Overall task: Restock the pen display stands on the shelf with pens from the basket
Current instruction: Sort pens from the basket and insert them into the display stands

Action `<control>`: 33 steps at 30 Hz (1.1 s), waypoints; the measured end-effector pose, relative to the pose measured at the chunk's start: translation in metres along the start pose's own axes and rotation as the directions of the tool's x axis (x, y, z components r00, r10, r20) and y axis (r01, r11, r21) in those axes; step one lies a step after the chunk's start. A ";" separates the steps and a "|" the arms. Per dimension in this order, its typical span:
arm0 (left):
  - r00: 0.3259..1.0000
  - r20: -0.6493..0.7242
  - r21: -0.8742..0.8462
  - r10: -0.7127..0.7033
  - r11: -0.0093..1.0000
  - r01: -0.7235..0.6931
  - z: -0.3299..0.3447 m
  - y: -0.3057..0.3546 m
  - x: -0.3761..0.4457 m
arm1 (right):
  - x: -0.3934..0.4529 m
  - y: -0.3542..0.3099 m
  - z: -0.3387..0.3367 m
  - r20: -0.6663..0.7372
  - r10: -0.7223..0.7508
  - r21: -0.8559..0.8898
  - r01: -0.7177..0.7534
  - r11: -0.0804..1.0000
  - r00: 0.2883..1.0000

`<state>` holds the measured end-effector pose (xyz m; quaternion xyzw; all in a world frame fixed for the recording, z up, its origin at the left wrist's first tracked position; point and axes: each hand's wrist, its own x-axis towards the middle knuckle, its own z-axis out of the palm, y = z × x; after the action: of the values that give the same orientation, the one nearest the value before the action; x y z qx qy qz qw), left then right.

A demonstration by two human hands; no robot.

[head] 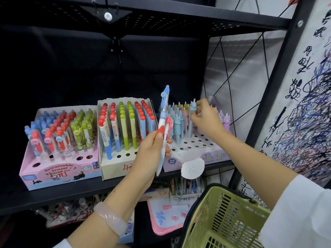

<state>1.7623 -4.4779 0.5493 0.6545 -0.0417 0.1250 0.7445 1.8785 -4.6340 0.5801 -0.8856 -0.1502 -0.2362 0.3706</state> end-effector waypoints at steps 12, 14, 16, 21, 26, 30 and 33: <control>0.998 -0.052 -0.067 0.028 0.997 -0.032 -0.027 0.011 -0.013 | -0.002 0.005 0.010 0.255 0.179 -0.317 -0.093 0.944 0.950; 0.998 -0.056 -0.083 0.022 0.996 -0.027 -0.034 0.015 -0.017 | -0.007 -0.002 0.007 0.227 0.186 -0.411 -0.079 0.908 0.956; 0.998 -0.067 -0.085 0.015 0.996 -0.021 -0.039 0.018 -0.021 | -0.012 -0.021 0.002 0.082 0.089 -0.417 -0.047 0.908 0.993; 0.994 -0.105 -0.043 0.023 0.999 -0.027 -0.054 0.026 -0.029 | -0.055 -0.112 0.014 0.358 -0.161 0.388 0.010 0.922 0.920; 0.983 -0.167 0.039 0.070 0.997 -0.065 -0.090 0.032 -0.041 | -0.075 -0.158 0.039 0.383 -0.217 0.557 -0.036 0.830 0.898; 0.940 -0.279 0.228 0.195 0.965 -0.132 -0.140 0.031 -0.050 | -0.067 -0.189 0.056 0.209 -0.203 0.614 0.033 0.789 0.957; 0.896 -0.352 0.351 0.269 0.926 -0.140 -0.180 0.031 -0.058 | -0.062 -0.209 0.071 0.052 -0.233 0.519 0.174 0.837 0.971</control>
<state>1.6805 -4.3050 0.5407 0.7184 0.0600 0.3379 0.6051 1.7554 -4.4454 0.6258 -0.7466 -0.3214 -0.1755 0.5554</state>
